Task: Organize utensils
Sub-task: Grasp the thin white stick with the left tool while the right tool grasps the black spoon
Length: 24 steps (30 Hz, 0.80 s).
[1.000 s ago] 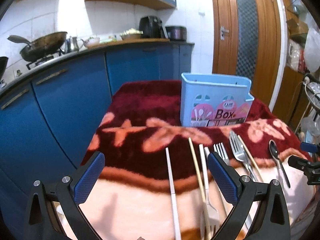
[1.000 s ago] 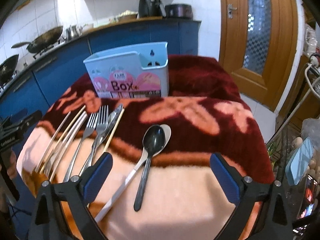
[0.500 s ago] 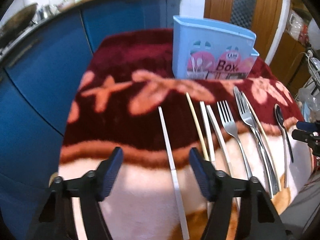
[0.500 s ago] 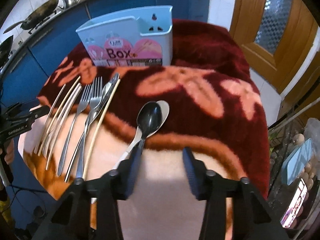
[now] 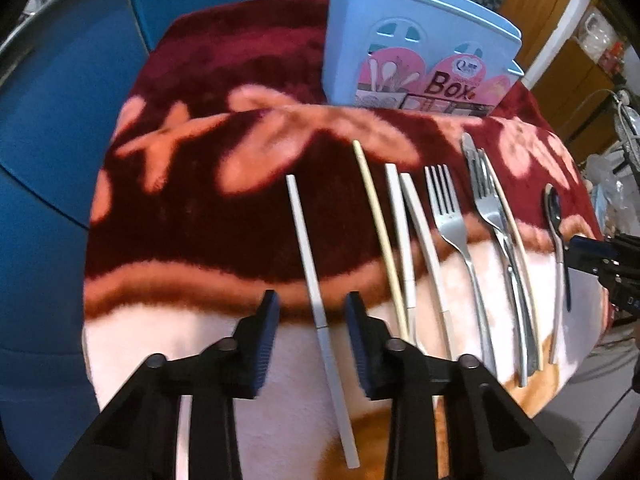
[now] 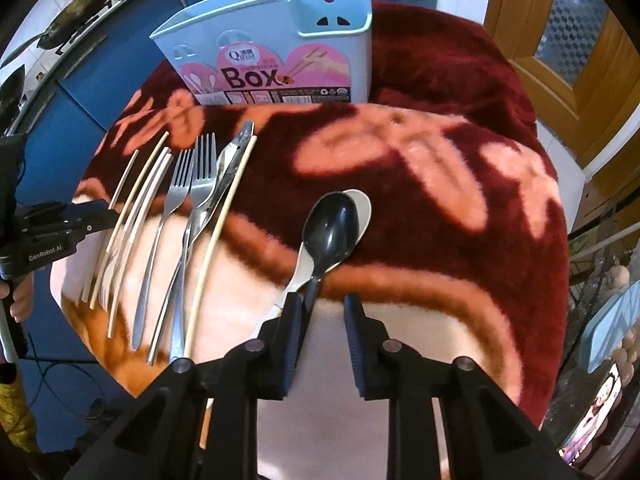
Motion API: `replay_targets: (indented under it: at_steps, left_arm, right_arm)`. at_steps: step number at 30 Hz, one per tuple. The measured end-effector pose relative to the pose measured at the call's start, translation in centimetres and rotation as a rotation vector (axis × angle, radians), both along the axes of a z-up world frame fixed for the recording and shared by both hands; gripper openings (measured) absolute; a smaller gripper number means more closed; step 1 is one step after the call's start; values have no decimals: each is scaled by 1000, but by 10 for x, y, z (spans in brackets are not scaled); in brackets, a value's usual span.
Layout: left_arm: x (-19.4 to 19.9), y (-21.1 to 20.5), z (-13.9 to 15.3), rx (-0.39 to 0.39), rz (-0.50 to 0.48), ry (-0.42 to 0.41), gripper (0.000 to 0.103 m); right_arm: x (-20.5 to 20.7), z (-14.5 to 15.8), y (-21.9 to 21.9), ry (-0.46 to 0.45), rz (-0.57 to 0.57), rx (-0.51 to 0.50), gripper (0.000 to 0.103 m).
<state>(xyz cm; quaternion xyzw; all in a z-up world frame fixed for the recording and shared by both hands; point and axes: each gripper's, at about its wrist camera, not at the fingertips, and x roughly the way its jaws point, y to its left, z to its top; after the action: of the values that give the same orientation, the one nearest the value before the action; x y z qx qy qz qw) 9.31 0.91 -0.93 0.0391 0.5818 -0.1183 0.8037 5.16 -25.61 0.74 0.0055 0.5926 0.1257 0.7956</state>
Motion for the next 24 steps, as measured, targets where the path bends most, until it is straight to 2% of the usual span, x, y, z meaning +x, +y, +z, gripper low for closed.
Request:
replay_targets:
  at_steps: [1, 3, 7, 11, 13, 17, 20, 24]
  left_arm:
    - [1, -1, 0, -7, -4, 11, 27]
    - [3, -1, -1, -18, -9, 34, 18]
    - [6, 2, -3, -26, -6, 86, 18]
    - [7, 3, -5, -13, -8, 110, 18]
    - [9, 2, -6, -3, -12, 115, 18]
    - [17, -8, -5, 9, -45, 119, 8]
    - [17, -11, -1, -36, -55, 137, 5]
    - [9, -14, 0, -50, -55, 93, 5]
  right_arm:
    - [1, 0, 0, 6, -2, 6, 25]
    - [3, 2, -1, 18, -9, 26, 25]
    - [4, 4, 2, 27, -3, 31, 24]
    - [7, -3, 5, 53, 1, 11, 12]
    - [10, -5, 5, 56, -1, 14, 11]
    - [15, -8, 2, 63, -9, 26, 10]
    - [11, -7, 1, 35, -8, 35, 9]
    - [0, -2, -4, -28, -26, 77, 4]
